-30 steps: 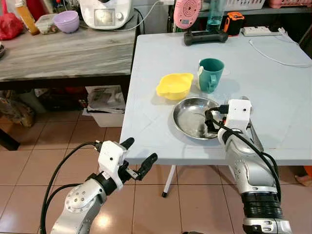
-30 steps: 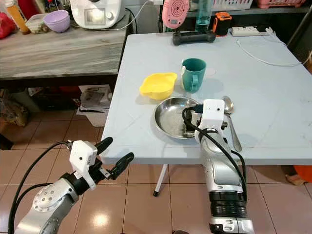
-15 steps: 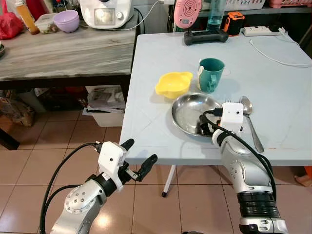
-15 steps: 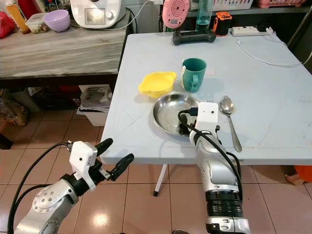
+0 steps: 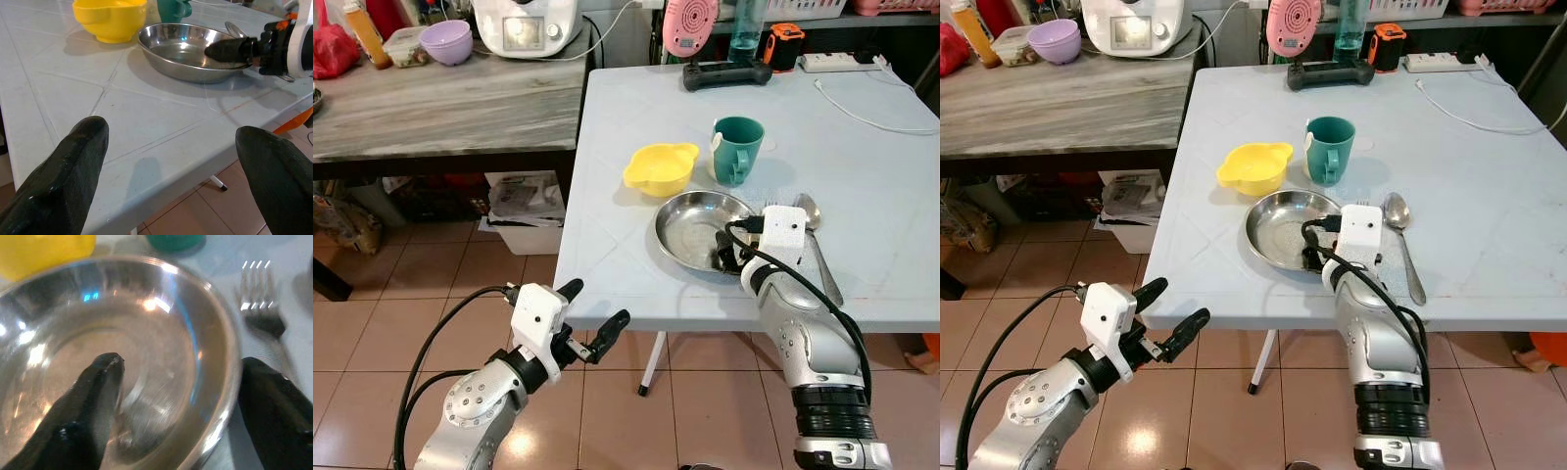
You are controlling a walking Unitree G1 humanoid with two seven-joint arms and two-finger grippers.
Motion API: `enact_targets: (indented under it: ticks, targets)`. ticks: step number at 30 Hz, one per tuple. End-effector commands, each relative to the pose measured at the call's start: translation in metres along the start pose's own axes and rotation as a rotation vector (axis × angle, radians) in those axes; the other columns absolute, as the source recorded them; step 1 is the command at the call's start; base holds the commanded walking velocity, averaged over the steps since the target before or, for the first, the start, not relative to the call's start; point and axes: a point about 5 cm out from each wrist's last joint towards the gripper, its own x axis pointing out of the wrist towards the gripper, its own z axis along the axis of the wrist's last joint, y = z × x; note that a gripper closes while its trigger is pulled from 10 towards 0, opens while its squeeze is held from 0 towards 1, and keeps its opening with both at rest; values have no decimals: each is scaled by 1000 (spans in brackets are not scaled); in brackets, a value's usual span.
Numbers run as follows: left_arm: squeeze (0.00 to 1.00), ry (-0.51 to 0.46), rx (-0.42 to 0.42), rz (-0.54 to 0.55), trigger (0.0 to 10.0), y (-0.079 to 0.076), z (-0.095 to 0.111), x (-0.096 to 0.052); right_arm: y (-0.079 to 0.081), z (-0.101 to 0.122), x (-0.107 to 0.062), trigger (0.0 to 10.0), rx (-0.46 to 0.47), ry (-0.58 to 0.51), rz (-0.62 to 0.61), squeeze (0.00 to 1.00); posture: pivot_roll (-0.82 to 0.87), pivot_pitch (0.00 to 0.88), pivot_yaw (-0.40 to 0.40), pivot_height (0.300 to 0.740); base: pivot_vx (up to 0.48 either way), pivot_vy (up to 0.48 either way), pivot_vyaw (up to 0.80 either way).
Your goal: Setting the table
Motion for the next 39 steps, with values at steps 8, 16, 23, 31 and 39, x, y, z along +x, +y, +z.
enact_targets:
  ticks: [8,16,23,31,39]
  targets:
    - [0,-3,12,-4,10000,-1,4,-1,6,-6,1,0,27,46,35,0,-112,125,60,740,0,0,0]
    - [0,-2,15,-5,10000,-1,4,-1,7,-8,1,0,50,62,40,0,-111,124,61,740,0,0,0]
    - [0,-8,-5,-39,10000,-3,5,-3,6,-11,1,0,89,80,38,0,-110,124,64,740,0,0,0]
    - [0,-4,-2,-47,10000,1,6,-4,6,-11,2,0,94,86,35,0,-108,122,65,740,0,0,0]
    - [0,-3,0,-49,10000,-1,5,-3,6,-12,3,0,110,98,35,0,-106,117,64,740,0,0,0]
